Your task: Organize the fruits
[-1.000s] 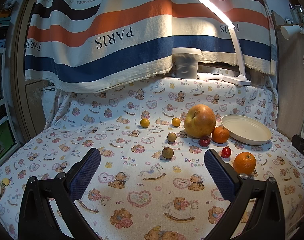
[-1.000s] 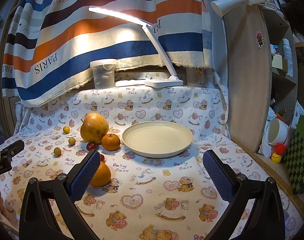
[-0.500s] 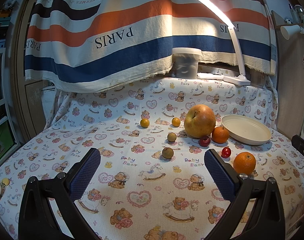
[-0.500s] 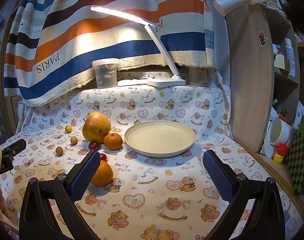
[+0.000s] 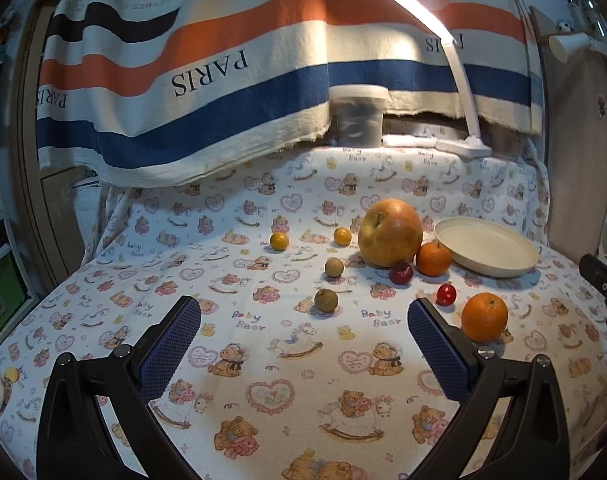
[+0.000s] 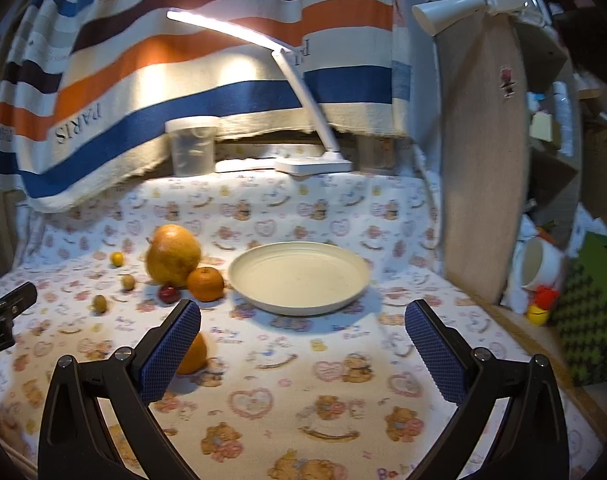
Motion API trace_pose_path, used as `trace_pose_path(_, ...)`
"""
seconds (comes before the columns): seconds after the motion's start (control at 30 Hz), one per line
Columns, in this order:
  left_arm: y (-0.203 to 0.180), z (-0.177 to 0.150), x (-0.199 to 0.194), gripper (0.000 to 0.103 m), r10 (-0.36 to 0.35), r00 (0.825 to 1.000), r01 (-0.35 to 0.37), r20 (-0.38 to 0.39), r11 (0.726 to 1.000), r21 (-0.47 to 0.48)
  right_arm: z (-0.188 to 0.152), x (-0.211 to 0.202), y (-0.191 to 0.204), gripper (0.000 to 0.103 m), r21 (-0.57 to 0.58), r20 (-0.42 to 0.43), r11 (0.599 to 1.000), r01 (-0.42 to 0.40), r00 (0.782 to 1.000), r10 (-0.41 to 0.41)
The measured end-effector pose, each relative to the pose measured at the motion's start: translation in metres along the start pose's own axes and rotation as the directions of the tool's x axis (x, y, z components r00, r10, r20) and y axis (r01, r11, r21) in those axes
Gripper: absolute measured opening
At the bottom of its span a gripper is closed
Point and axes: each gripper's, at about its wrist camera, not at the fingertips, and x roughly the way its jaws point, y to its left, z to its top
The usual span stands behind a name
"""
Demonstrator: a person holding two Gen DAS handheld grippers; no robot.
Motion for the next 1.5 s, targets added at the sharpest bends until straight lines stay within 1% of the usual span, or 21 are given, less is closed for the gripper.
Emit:
trace_pose_path(0.07, 0.001, 0.007, 0.004, 0.103, 0.021, 0.999, -0.019, -0.047, 0.999, 0.042, 0.003, 0.006, -0.003, 0.103, 0.0, -0.019, 1.0, -0.015, 1.0, 0.015)
trace_pose_path(0.13, 0.005, 0.02, 0.004, 0.103, 0.025, 0.998, -0.022, -0.055, 0.999, 0.048, 0.011, 0.013, -0.01, 0.103, -0.001, -0.055, 1.0, 0.001, 0.998, -0.001)
trace_pose_path(0.2, 0.013, 0.035, -0.002, 0.103, 0.003, 1.0, -0.003, -0.023, 1.0, 0.013, 0.025, 0.017, -0.019, 0.103, 0.007, -0.079, 1.0, 0.003, 0.997, -0.003)
trace_pose_path(0.33, 0.011, 0.069, -0.004, 0.103, 0.019, 1.0, -0.019, 0.001, 0.996, 0.084, 0.056, 0.022, -0.03, 0.103, -0.002, -0.074, 1.0, -0.027, 0.997, 0.027)
trace_pose_path(0.4, 0.009, 0.082, -0.005, 0.103, 0.001, 0.999, -0.004, 0.039, 0.996, 0.09, 0.074, 0.027, -0.031, 0.103, -0.012, -0.07, 1.0, -0.023, 0.997, 0.022)
trace_pose_path(0.53, 0.008, 0.108, 0.001, 0.103, -0.02, 0.998, 0.017, 0.056, 0.999, 0.049, 0.105, 0.039, -0.027, 0.103, 0.001, -0.052, 0.996, -0.084, 0.995, 0.084)
trace_pose_path(0.67, 0.014, 0.115, 0.026, 0.103, -0.106, 0.994, 0.105, -0.041, 0.994, -0.026, 0.118, 0.062, -0.014, 0.103, 0.027, -0.077, 0.984, -0.175, 0.981, 0.176)
trace_pose_path(0.7, 0.015, 0.113, 0.033, 0.1, -0.126, 0.989, 0.123, -0.071, 0.991, -0.042, 0.119, 0.067, -0.008, 0.103, 0.022, -0.083, 0.983, -0.185, 0.979, 0.186)
trace_pose_path(0.77, 0.015, 0.106, 0.049, 0.087, -0.133, 0.983, 0.127, -0.128, 0.99, -0.055, 0.115, 0.077, 0.003, 0.102, 0.006, -0.1, 0.978, -0.208, 0.973, 0.208)
trace_pose_path(0.87, 0.018, 0.087, 0.08, 0.072, -0.145, 0.96, 0.123, -0.24, 0.987, -0.105, 0.103, 0.092, 0.017, 0.096, -0.014, -0.141, 0.965, -0.263, 0.956, 0.258)
trace_pose_path(0.9, 0.019, 0.08, 0.09, 0.061, -0.156, 0.947, 0.125, -0.28, 0.984, -0.123, 0.098, 0.099, 0.02, 0.096, -0.016, -0.163, 0.96, -0.28, 0.948, 0.274)
trace_pose_path(0.93, 0.019, 0.073, 0.101, 0.048, -0.185, 0.923, 0.144, -0.336, 0.979, -0.143, 0.093, 0.105, 0.024, 0.096, -0.014, -0.189, 0.955, -0.295, 0.939, 0.287)
trace_pose_path(0.97, 0.018, 0.068, 0.108, 0.044, -0.216, 0.899, 0.167, -0.38, 0.973, -0.156, 0.088, 0.11, 0.026, 0.094, -0.009, -0.219, 0.95, -0.311, 0.928, 0.301)
trace_pose_path(1.0, 0.017, 0.063, 0.112, 0.043, -0.24, 0.885, 0.189, -0.399, 0.968, -0.164, 0.084, 0.114, 0.028, 0.092, -0.003, -0.242, 0.944, -0.329, 0.917, 0.319)
trace_pose_path(1.07, 0.012, 0.055, 0.117, 0.043, -0.239, 0.877, 0.189, -0.417, 0.969, -0.157, 0.077, 0.12, 0.03, 0.09, 0.017, -0.273, 0.932, -0.362, 0.895, 0.352)
trace_pose_path(1.13, 0.008, 0.05, 0.12, 0.037, -0.248, 0.87, 0.2, -0.425, 0.967, -0.156, 0.071, 0.122, 0.032, 0.09, 0.015, -0.284, 0.931, -0.364, 0.891, 0.353)
trace_pose_path(1.23, 0.008, 0.047, 0.13, 0.035, -0.252, 0.845, 0.198, -0.473, 0.967, -0.161, 0.063, 0.126, 0.034, 0.089, 0.022, -0.298, 0.927, -0.375, 0.882, 0.364)
trace_pose_path(1.3, 0.011, 0.043, 0.136, 0.027, -0.262, 0.83, 0.194, -0.492, 0.963, -0.186, 0.06, 0.13, 0.035, 0.088, 0.034, -0.319, 0.926, -0.377, 0.874, 0.367)
trace_pose_path(1.37, 0.015, 0.039, 0.142, 0.025, -0.278, 0.813, 0.195, -0.511, 0.958, -0.211, 0.057, 0.133, 0.034, 0.087, 0.035, -0.332, 0.934, -0.356, 0.877, 0.347)
trace_pose_path(1.43, 0.016, 0.037, 0.145, 0.025, -0.274, 0.809, 0.188, -0.52, 0.959, -0.213, 0.056, 0.134, 0.035, 0.087, 0.036, -0.337, 0.938, -0.345, 0.88, 0.336)
trace_pose_path(1.5, 0.014, 0.036, 0.146, 0.025, -0.252, 0.815, 0.176, -0.522, 0.966, -0.191, 0.055, 0.135, 0.035, 0.087, 0.041, -0.345, 0.937, -0.347, 0.875, 0.339)
